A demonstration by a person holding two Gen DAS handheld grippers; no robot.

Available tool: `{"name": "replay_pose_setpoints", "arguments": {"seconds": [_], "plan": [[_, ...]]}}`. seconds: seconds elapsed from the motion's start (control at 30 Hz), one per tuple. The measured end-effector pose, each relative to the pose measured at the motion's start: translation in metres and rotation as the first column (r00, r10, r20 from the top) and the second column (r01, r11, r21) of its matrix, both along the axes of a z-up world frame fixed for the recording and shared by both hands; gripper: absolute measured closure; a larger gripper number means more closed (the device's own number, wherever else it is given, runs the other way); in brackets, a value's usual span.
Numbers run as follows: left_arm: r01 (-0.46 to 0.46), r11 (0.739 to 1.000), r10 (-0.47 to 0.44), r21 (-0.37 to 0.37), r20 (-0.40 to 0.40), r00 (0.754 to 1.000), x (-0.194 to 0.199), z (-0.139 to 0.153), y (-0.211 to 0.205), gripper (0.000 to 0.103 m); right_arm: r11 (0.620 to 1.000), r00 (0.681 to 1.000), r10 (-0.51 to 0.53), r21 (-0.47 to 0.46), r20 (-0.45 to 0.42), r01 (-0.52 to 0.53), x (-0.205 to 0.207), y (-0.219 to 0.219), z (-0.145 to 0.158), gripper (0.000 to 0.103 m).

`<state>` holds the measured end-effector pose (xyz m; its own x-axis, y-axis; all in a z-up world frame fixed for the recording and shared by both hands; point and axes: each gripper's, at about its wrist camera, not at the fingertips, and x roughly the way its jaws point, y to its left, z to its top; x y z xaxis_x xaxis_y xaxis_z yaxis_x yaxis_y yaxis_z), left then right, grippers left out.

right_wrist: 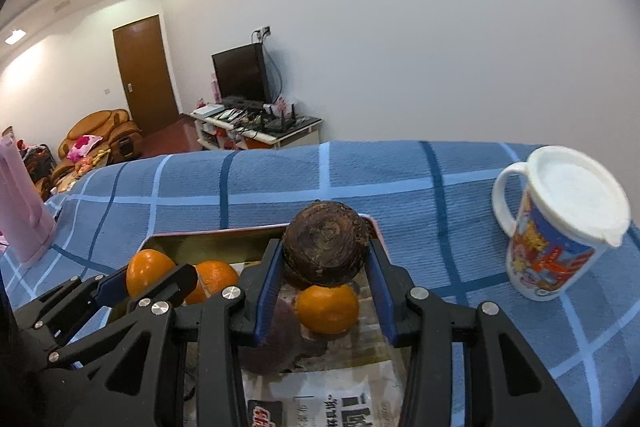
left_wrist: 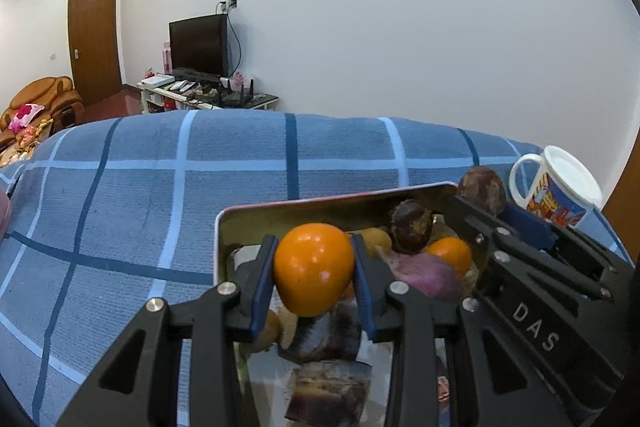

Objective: Organize fruits
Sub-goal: 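Lower both tools into the tin with the orange and taro, then open both tools to release the orange and taro into the tin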

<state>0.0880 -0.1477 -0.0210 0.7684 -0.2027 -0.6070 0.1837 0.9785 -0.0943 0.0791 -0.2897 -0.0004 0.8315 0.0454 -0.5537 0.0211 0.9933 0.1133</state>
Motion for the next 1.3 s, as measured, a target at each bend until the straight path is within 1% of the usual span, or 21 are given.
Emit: {"name": "replay_pose_setpoints", "arguments": {"seconds": [0.07,0.33,0.43,0.7,0.9,1.0,1.17,1.3], "plan": [[-0.006,1.0,0.006,0.006,-0.004,1.0,0.002,-0.002,0.001,0.066,1.0,1.0,0.011,-0.002,-0.019,-0.011,0.006,0.001,-0.004,0.059],[-0.013,0.999,0.013,0.029,-0.005,1.0,0.003,-0.003,-0.002,0.066,0.998,0.995,0.061,0.038,-0.084,-0.058,0.028,-0.001,-0.015,0.059],[-0.025,0.998,0.025,0.053,-0.006,1.0,0.003,-0.004,-0.004,0.066,0.996,0.989,0.09,0.027,-0.118,-0.088,0.035,0.003,-0.022,0.059],[-0.02,0.997,0.02,0.069,-0.002,1.0,0.002,-0.003,-0.004,0.066,0.994,0.988,0.108,0.022,-0.113,-0.107,0.036,0.002,-0.028,0.059],[0.005,0.997,-0.006,0.073,0.002,1.0,-0.002,-0.003,-0.006,0.066,0.993,0.987,0.117,0.047,-0.109,-0.112,0.03,-0.006,-0.027,0.058],[0.006,0.997,-0.005,0.072,-0.004,1.0,-0.001,-0.003,-0.005,0.064,0.991,0.986,0.129,0.058,-0.105,-0.124,0.026,-0.009,-0.027,0.058],[0.0,0.998,0.001,0.065,-0.012,1.0,-0.001,-0.003,-0.002,0.055,0.986,0.981,0.157,0.082,-0.116,-0.148,0.021,-0.013,-0.025,0.057],[-0.022,0.998,0.021,0.064,0.014,1.0,-0.006,-0.001,0.002,0.036,0.982,0.978,0.173,0.1,-0.118,-0.162,0.015,-0.021,-0.022,0.057]]}}
